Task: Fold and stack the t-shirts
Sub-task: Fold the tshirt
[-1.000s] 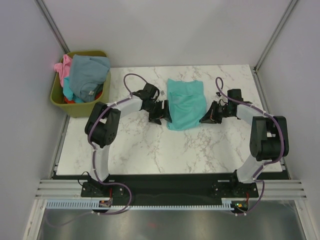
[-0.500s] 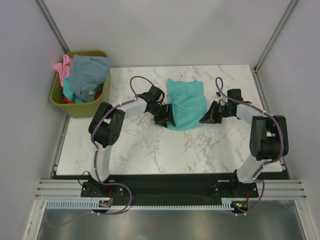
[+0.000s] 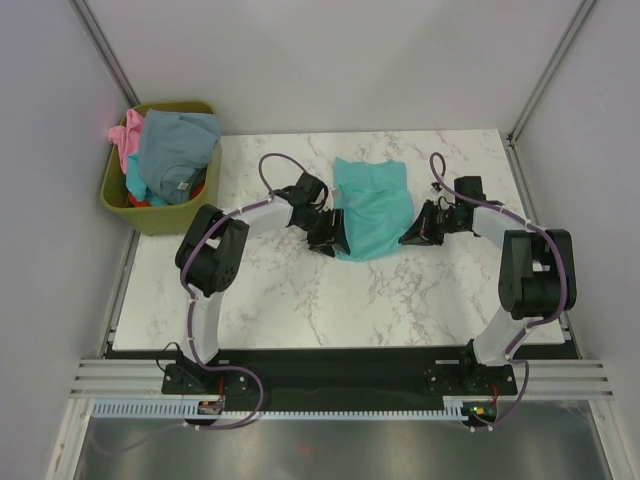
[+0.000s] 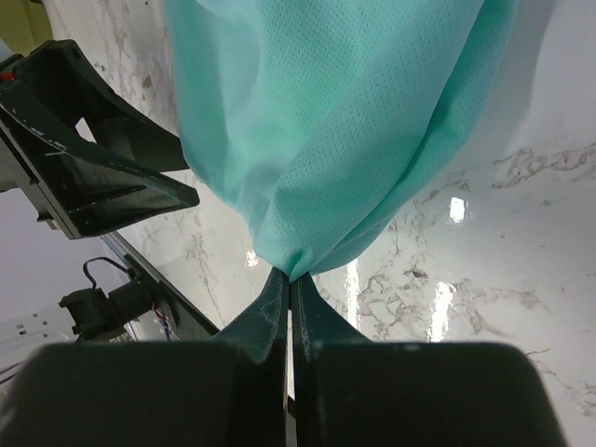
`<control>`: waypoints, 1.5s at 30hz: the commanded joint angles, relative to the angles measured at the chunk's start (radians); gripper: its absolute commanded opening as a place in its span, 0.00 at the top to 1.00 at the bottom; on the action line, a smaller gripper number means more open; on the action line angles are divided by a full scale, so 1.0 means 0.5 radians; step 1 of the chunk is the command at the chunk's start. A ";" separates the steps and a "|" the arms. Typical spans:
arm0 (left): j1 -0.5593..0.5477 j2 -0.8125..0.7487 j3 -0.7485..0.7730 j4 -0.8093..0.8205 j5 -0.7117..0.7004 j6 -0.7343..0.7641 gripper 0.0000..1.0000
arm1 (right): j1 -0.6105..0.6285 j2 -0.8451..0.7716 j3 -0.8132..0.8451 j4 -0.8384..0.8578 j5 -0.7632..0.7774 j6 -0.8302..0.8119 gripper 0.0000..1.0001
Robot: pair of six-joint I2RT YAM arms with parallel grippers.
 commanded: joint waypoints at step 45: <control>-0.011 -0.800 -0.025 -0.153 -0.165 0.214 0.98 | -0.020 -0.668 0.183 -0.213 0.003 -0.109 1.00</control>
